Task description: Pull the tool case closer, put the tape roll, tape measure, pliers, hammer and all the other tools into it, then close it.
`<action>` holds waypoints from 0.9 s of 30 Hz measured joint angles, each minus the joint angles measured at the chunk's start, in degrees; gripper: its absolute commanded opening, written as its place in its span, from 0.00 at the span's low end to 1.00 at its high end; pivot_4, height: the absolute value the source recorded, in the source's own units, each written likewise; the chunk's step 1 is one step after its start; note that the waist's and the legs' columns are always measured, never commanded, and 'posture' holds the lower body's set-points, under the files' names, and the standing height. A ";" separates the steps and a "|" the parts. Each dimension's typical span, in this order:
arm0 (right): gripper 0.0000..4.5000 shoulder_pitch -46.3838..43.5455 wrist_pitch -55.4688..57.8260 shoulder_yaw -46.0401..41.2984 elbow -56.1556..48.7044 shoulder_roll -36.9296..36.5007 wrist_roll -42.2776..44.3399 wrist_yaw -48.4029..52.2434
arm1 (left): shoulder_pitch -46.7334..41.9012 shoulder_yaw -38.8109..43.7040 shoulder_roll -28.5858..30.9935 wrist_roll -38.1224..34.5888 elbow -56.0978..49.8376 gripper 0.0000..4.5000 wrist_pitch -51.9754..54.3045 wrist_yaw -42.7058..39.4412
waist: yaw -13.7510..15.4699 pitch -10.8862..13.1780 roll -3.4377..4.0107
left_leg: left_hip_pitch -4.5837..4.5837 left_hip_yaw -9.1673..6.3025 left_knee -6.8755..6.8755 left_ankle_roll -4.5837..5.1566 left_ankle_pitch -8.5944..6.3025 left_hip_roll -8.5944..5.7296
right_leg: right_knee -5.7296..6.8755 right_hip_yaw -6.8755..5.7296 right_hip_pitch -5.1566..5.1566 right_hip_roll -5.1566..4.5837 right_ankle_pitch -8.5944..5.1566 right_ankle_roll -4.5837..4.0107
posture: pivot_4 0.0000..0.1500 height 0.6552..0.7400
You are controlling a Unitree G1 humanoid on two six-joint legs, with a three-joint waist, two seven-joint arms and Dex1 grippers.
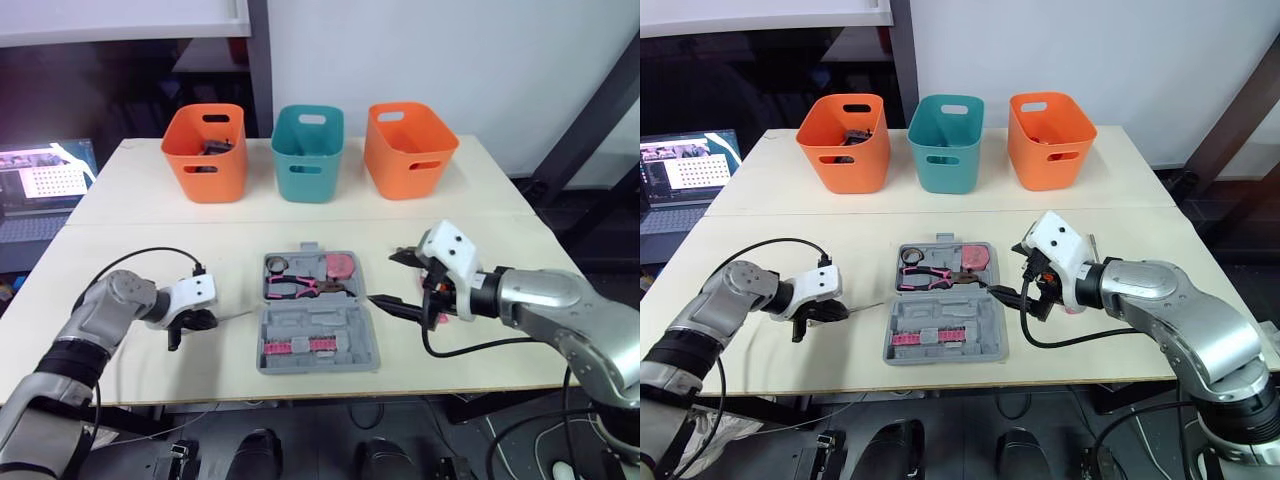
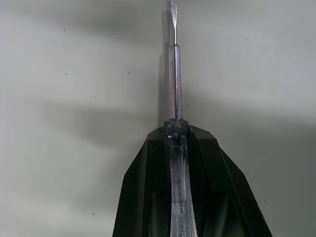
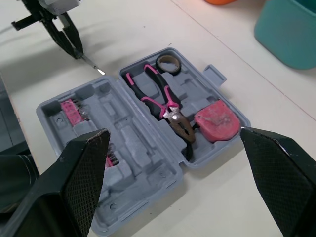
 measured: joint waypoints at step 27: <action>1.00 3.14 12.16 -2.69 -11.15 -3.05 8.33 -4.71 | -28.42 -14.49 -7.95 -2.73 -18.82 0.01 36.01 -20.00 | 0.05 0.09 -0.15 | -0.48 -0.20 0.19 0.09 0.00 -0.02 | 0.08 -0.01 -0.20 0.14 0.07 0.23 | 1.00 1.00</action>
